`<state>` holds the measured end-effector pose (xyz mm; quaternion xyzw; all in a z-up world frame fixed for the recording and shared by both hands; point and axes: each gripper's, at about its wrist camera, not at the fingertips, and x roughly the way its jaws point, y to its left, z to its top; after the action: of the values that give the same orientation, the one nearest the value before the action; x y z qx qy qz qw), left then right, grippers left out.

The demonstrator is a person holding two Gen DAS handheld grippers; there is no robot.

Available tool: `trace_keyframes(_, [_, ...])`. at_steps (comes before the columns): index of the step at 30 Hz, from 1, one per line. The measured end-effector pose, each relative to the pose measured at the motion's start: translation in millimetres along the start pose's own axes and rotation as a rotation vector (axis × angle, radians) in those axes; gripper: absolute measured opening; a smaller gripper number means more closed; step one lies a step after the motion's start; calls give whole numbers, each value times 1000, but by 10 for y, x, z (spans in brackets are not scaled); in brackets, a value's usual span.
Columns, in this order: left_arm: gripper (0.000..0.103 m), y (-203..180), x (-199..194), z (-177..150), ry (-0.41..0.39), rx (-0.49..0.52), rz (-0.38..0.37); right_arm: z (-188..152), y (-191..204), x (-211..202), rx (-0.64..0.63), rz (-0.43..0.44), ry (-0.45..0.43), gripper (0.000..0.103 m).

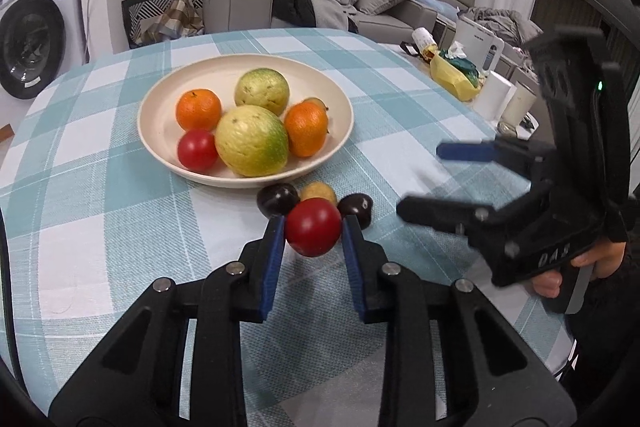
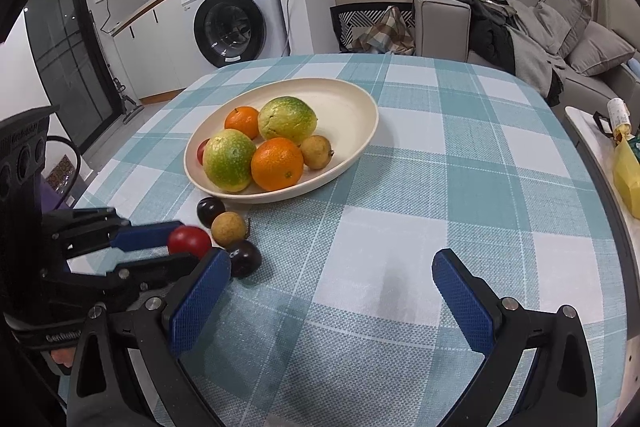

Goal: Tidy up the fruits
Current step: 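Grasp the dark plum with the right tool while the left tool holds the tomato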

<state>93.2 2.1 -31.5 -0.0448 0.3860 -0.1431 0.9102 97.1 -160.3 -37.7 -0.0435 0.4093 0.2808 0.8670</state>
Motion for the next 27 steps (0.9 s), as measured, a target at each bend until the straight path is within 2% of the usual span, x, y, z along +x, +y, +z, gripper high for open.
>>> trace_keyframes(4, [26, 83, -73, 28, -18, -21, 15, -50, 91, 113, -20, 69, 74, 99])
trace_keyframes(5, [26, 95, -91, 30, -23, -23, 19, -66, 124, 129, -31, 73, 80, 90])
trace_keyframes(7, [26, 122, -129, 42, -38, -28, 22, -82, 199, 169, -56, 85, 100, 80])
trace_keyframes(11, [26, 178, -202, 63, -65, -38, 30, -102, 297, 164, -87, 122, 99, 78])
trace_keyframes(14, [26, 220, -232, 70, -76, -47, 38, -103, 361, 179, -111, 122, 97, 66])
trace_keyframes(21, [26, 309, -266, 75, -91, -76, 46, -54, 470, 236, -131, 111, 103, 54])
trace_keyframes(23, [26, 338, -269, 78, -94, -87, 46, -49, 502, 240, -145, 97, 105, 45])
trace_keyframes(27, [26, 368, -274, 80, -99, -98, 54, -38, 558, 260, -175, 82, 107, 34])
